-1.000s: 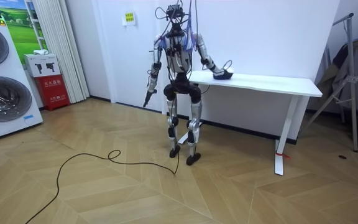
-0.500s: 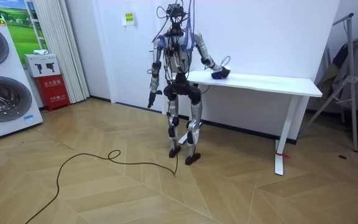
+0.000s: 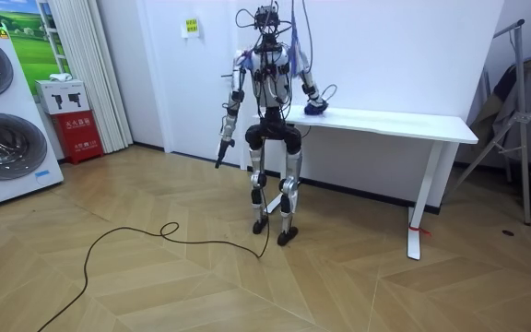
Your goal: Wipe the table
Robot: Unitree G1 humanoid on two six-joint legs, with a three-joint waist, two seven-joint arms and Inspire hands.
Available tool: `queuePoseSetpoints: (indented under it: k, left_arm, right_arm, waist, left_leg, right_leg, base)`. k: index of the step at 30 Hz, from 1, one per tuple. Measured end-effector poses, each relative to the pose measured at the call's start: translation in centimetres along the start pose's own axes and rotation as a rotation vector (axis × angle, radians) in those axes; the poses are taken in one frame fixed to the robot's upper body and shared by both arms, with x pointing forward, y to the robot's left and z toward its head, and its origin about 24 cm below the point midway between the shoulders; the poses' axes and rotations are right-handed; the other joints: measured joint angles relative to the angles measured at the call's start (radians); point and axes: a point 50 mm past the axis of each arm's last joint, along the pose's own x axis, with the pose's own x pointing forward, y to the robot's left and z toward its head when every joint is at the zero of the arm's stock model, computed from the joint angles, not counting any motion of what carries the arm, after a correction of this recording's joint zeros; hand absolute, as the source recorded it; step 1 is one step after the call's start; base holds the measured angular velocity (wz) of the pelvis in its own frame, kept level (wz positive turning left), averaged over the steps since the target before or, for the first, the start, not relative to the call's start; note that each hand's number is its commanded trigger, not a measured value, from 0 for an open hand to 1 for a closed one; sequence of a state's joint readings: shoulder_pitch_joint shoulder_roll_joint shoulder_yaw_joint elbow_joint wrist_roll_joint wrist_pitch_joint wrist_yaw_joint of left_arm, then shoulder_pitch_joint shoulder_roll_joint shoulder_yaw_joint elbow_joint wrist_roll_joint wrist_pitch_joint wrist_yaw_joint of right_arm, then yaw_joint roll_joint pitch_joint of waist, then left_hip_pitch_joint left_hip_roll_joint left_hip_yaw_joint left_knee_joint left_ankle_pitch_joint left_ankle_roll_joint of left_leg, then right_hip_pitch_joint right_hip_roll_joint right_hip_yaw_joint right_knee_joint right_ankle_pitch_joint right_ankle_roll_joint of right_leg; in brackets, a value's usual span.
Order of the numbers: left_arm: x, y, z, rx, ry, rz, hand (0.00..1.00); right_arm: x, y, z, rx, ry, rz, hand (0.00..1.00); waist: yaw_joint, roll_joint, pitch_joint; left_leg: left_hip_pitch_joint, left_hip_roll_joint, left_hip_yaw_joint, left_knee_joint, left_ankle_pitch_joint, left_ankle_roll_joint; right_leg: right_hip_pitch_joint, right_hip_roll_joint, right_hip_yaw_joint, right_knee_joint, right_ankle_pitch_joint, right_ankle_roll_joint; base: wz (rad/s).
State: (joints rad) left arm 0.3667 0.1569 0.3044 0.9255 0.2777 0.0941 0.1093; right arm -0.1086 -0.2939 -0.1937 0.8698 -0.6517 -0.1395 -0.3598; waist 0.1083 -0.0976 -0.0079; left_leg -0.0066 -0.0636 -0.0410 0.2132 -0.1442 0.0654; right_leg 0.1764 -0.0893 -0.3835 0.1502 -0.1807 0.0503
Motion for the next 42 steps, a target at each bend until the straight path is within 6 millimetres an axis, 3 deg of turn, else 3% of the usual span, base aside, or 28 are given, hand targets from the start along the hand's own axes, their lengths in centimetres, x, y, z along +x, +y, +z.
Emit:
queuePoseSetpoints:
  k: [1,2,4,6,9,11,14,16,17,19,20,22,23,26,27,28,29,30,31,32,33,34,35,36,37,39,41,42]
  left_arm:
    - [0.1,0.4,0.2,-0.016,-0.007,0.018,0.0]
    - [0.1,0.6,0.4,-0.022,-0.014,0.025,0.0]
    - [0.3,1.1,1.1,-0.029,-0.045,0.042,0.0]
    - [0.3,1.2,1.5,-0.039,-0.062,0.051,0.0]
    - [0.4,0.7,2.3,-0.024,-0.086,0.033,0.0]
    - [0.4,-0.1,3.0,-0.007,-0.104,0.006,0.0]
    - [0.3,-1.3,3.7,0.022,-0.113,-0.035,0.0]
    - [0.5,-1.6,3.6,0.044,-0.086,-0.05,0.0]
    - [0.5,-1.8,3.5,0.053,-0.076,-0.056,0.0]
    - [0.6,-2.7,4.5,0.094,-0.083,-0.091,0.0]
    - [0.5,-3.0,4.8,0.105,-0.096,-0.099,0.0]
    - [0.4,-3.2,4.4,0.123,-0.093,-0.115,0.0]
    - [0.3,-3.2,4.0,0.125,-0.079,-0.116,0.0]
    - [0.1,-2.9,1.4,0.125,-0.007,-0.116,0.0]
    - [0.1,-2.8,1.2,0.13,0.001,-0.117,0.0]
    - [0.2,-2.7,1.6,0.133,-0.007,-0.116,0.0]
    - [0.2,-2.6,1.7,0.132,-0.009,-0.115,0.0]
    - [0.3,-2.3,2.0,0.11,-0.017,-0.106,0.0]
    - [0.5,-1.7,2.7,0.079,-0.033,-0.089,0.0]
    - [0.6,-1.3,3.3,0.071,-0.051,-0.075,0.0]
    - [0.8,-0.1,4.5,0.064,-0.099,-0.042,0.0]
    - [0.9,1.1,5.7,0.068,-0.148,-0.012,0.0]
    - [1.0,1.6,6.2,0.07,-0.17,0.003,0.0]
    - [1.0,2.7,6.9,0.057,-0.202,0.031,0.0]
    - [1.1,3.5,7.4,0.045,-0.217,0.056,0.0]
    - [1.1,4.2,8.1,0.048,-0.24,0.087,0.0]
    - [1.0,4.3,8.6,0.032,-0.26,0.091,0.0]
    - [1.0,4.2,8.4,0.031,-0.255,0.087,0.0]
  right_arm:
    - [-0.6,-0.3,-2.0,0.018,0.071,-0.013,1.0]
    - [-0.8,-0.5,-2.9,0.028,0.105,-0.019,1.0]
    - [-1.6,-1.7,-6.3,0.054,0.234,-0.045,1.0]
    - [-2.5,-2.1,-8.1,0.057,0.303,-0.064,1.0]
    - [-3.0,-2.3,-8.6,0.048,0.321,-0.096,1.0]
    - [-2.3,-2.2,-7.4,0.038,0.309,-0.104,1.0]
    - [-0.5,-1.6,-3.0,-0.052,0.212,-0.083,1.0]
    - [0.8,0.5,5.1,-0.17,-0.064,0.009,1.0]
    - [0.9,1.2,7.5,-0.19,-0.141,0.031,1.0]
    - [0.6,2.6,15.5,-0.244,-0.399,0.107,1.0]
    - [0.5,2.4,16.9,-0.263,-0.447,0.103,1.0]
    - [0.2,1.2,20.5,-0.282,-0.58,0.065,1.0]
    - [0.2,1.1,20.8,-0.279,-0.591,0.061,1.0]
    - [0.6,1.5,18.6,-0.305,-0.535,0.083,1.0]
    - [0.9,1.8,16.1,-0.332,-0.468,0.111,1.0]
    - [1.0,2.0,13.4,-0.275,-0.397,0.116,1.0]
    - [0.9,2.1,12.6,-0.252,-0.381,0.105,1.0]
    - [0.8,2.2,11.2,-0.215,-0.354,0.096,1.0]
    - [0.8,2.1,9.9,-0.176,-0.313,0.08,1.0]
    - [0.7,2.0,9.1,-0.154,-0.281,0.065,1.0]
    - [0.4,2.0,7.0,-0.118,-0.207,0.046,1.0]
    - [0.1,2.1,5.3,-0.085,-0.141,0.039,1.0]
    - [-0.1,2.2,4.7,-0.069,-0.117,0.036,1.0]
    - [-0.4,2.3,3.6,-0.055,-0.082,0.033,1.0]
    - [-0.7,2.4,2.4,-0.029,-0.04,0.03,1.0]
    - [-1.2,2.3,1.0,0.015,0.017,0.025,1.0]
    - [-1.6,2.3,0.1,0.028,0.048,0.025,1.0]
    - [-1.5,2.3,0.2,0.04,0.05,0.027,1.0]
  waist:
    - [-0.009,-0.005,-0.0113]
    - [-0.018,-0.009,-0.0146]
    - [-0.044,-0.013,-0.0151]
    - [-0.049,-0.009,-0.0167]
    - [-0.051,-0.004,-0.0166]
    - [-0.025,0.004,-0.0131]
    - [0.049,0.03,-0.0017]
    - [0.085,0.037,0.0057]
    - [0.086,0.038,0.0087]
    - [0.116,0.04,0.0171]
    - [0.122,0.037,0.0173]
    - [0.172,0.035,0.0186]
    - [0.181,0.035,0.0186]
    - [0.187,0.036,0.019]
    - [0.174,0.035,0.02]
    - [0.146,0.034,0.0199]
    - [0.14,0.036,0.0199]
    - [0.139,0.04,0.0206]
    - [0.123,0.046,0.023]
    - [0.103,0.049,0.0234]
    - [0.079,0.049,0.0184]
    - [0.077,0.049,0.0159]
    - [0.072,0.05,0.0149]
    - [0.058,0.05,0.0131]
    - [0.048,0.048,0.0056]
    - [0.025,0.035,-0.0066]
    - [0.007,0.026,-0.0125]
    - [0.012,0.027,-0.0123]
  left_leg:
    - [0.004,0.001,0.012,0.001,-0.004,0.004]
    - [0.006,0.0,0.016,0.001,-0.005,0.005]
    - [0.018,-0.002,0.027,0.003,-0.01,0.012]
    - [0.024,-0.001,0.034,0.009,-0.023,0.015]
    - [0.024,-0.001,0.044,0.026,-0.036,0.017]
    - [0.022,0.005,0.071,0.026,-0.039,0.013]
    - [0.018,0.015,0.081,0.025,-0.038,0.012]
    - [0.007,0.018,0.046,0.025,-0.035,0.005]
    - [0.003,0.015,0.027,0.025,-0.034,0.005]
    - [-0.016,0.016,-0.009,0.025,-0.026,-0.002]
    - [-0.022,0.016,-0.014,0.025,-0.022,-0.005]
    - [-0.038,0.016,-0.022,0.024,-0.01,-0.012]
    - [-0.035,0.016,-0.023,0.023,-0.009,-0.013]
    - [-0.024,0.018,-0.005,0.026,-0.009,-0.008]
    - [-0.029,0.022,0.047,0.03,-0.006,0.002]
    - [-0.034,0.025,0.092,0.038,-0.012,0.013]
    - [-0.033,0.026,0.096,0.044,-0.015,0.018]
    - [-0.037,0.033,0.124,0.065,-0.027,0.022]
    - [-0.052,0.042,0.15,0.096,-0.052,0.021]
    - [-0.06,0.053,0.165,0.119,-0.069,0.019]
    - [-0.071,0.083,0.185,0.156,-0.091,0.009]
    - [-0.07,0.121,0.208,0.178,-0.108,-0.01]
    - [-0.072,0.143,0.215,0.193,-0.117,-0.02]
    - [-0.081,0.184,0.218,0.223,-0.131,-0.04]
    - [-0.095,0.22,0.211,0.253,-0.144,-0.062]
    - [-0.109,0.262,0.194,0.274,-0.145,-0.096]
    - [-0.103,0.302,0.189,0.274,-0.14,-0.137]
    - [-0.088,0.337,0.193,0.27,-0.133,-0.171]
  right_leg:
    - [0.001,-0.001,-0.003,0.002,0.0,0.0]
    - [0.002,-0.003,-0.002,0.003,0.0,0.0]
    - [0.014,-0.008,-0.003,0.003,0.0,0.0]
    - [0.023,-0.009,-0.002,0.003,0.0,0.0]
    - [0.025,-0.011,0.001,0.004,0.0,0.0]
    - [0.01,-0.011,0.021,0.008,0.001,0.002]
    - [-0.028,0.006,0.06,0.022,0.018,-0.013]
    - [-0.057,0.024,0.052,0.021,0.034,-0.036]
    - [-0.062,0.028,0.05,0.021,0.036,-0.039]
    - [-0.074,0.038,0.036,0.019,0.034,-0.048]
    - [-0.078,0.038,0.03,0.018,0.03,-0.053]
    - [-0.076,0.032,-0.003,0.001,0.023,-0.055]
    - [-0.071,0.031,-0.007,-0.001,0.021,-0.054]
    - [-0.048,0.015,-0.061,0.028,0.005,-0.037]
    - [-0.051,0.002,-0.064,0.059,-0.009,-0.033]
    - [-0.058,-0.017,-0.053,0.104,-0.036,-0.009]
    - [-0.067,-0.028,-0.045,0.141,-0.052,0.003]
    - [-0.104,-0.075,-0.04,0.221,-0.073,0.019]
    - [-0.137,-0.147,-0.037,0.306,-0.079,0.026]
    - [-0.146,-0.187,-0.036,0.34,-0.082,0.031]
    - [-0.155,-0.251,-0.03,0.381,-0.083,0.037]
    - [-0.169,-0.29,-0.001,0.397,-0.072,0.043]
    - [-0.177,-0.302,0.013,0.393,-0.063,0.044]
    - [-0.183,-0.313,0.043,0.361,-0.038,0.047]
    - [-0.187,-0.315,0.056,0.302,-0.011,0.053]
    - [-0.167,-0.314,0.048,0.221,0.039,0.058]
    - [-0.15,-0.301,0.026,0.153,0.087,0.062]
    - [-0.142,-0.274,0.024,0.118,0.114,0.068]
  base:
    - [-0.22]
    - [-0.16]
    - [-0.16]
    - [-0.29]
    - [-0.25]
    - [-0.51]
    - [-0.97]
    - [-0.83]
    - [-0.24]
    - [0.28]
    - [0.51]
    - [0.59]
    - [0.57]
    - [0.74]
    - [1.1]
    - [1.06]
    - [0.47]
    - [-0.15]
    - [-0.18]
    - [0.16]
    - [0.14]
    - [-0.04]
    - [-0.38]
    - [-0.37]
    - [-0.3]
    - [-0.06]
    - [-0.11]
    - [-0.36]
